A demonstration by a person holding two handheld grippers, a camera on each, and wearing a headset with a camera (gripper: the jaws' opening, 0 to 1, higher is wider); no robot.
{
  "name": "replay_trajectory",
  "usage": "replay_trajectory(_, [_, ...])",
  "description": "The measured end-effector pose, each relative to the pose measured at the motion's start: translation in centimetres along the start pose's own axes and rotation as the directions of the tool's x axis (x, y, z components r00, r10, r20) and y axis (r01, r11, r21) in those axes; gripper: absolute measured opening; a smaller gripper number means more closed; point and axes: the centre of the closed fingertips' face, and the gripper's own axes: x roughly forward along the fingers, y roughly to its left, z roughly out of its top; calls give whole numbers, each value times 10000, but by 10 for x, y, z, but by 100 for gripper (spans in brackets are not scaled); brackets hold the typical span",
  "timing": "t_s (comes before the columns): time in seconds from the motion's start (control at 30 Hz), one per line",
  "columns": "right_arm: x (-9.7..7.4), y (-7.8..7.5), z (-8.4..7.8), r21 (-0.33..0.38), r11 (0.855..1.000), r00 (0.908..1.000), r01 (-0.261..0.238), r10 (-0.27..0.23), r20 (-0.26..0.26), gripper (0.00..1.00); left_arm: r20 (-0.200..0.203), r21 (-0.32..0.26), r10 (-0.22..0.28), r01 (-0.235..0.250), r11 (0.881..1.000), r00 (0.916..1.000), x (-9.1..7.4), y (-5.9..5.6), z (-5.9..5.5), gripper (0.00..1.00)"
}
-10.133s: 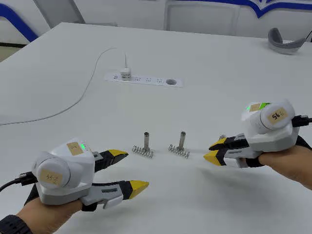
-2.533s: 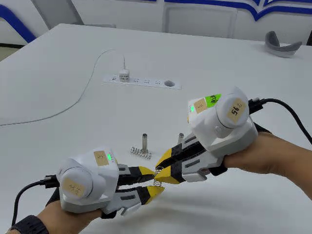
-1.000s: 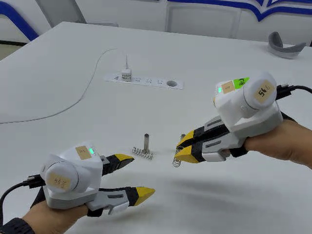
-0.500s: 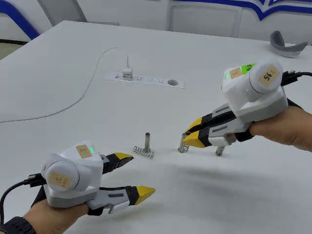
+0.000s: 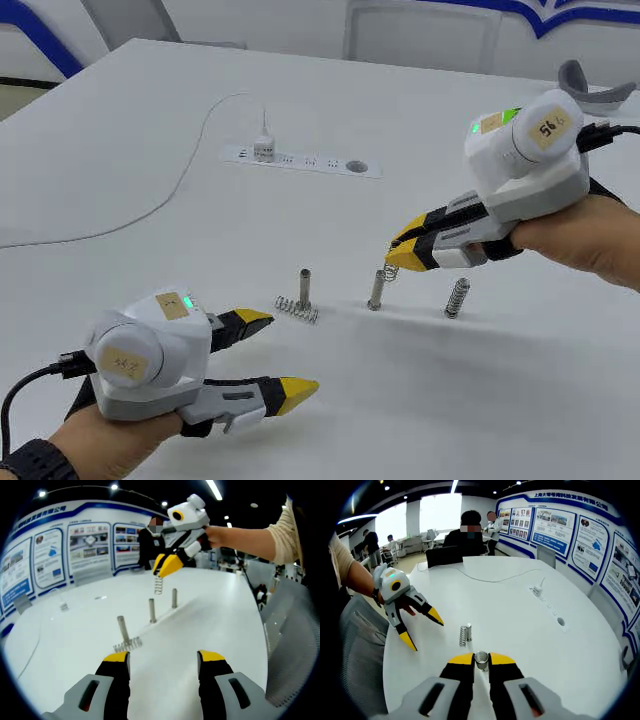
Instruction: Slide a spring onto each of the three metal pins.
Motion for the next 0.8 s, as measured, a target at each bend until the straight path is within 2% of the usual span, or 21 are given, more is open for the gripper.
replay_trajectory(0.27, [6,-9,1,204,9996,9998,205,-206,54,12,-4,-29,18,-18,10000,10000,-1,2,0,55])
replay_trajectory(0.8, [19,-14,-9,581,9982,9998,119,-109,-162,12,-25,-67,60,-60,10000,10000,-2,4,-1,54])
